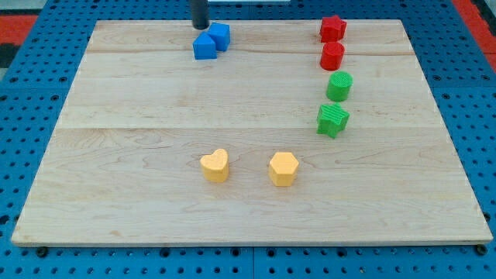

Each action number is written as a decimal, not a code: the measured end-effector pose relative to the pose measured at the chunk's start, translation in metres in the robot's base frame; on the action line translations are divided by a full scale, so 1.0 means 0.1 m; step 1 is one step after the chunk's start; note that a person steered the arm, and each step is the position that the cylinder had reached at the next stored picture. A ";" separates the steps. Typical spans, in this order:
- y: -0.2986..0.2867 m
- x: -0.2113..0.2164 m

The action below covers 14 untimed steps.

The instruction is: Move the blue triangle to the left of the yellow heart

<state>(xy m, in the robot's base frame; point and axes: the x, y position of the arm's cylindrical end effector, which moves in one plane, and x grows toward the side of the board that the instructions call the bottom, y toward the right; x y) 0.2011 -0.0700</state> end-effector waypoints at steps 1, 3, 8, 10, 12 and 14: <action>-0.16 0.31; 0.13 0.81; -0.59 1.49; -0.32 1.74; 0.09 1.46; 0.73 1.61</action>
<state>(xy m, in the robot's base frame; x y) 0.3621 0.0031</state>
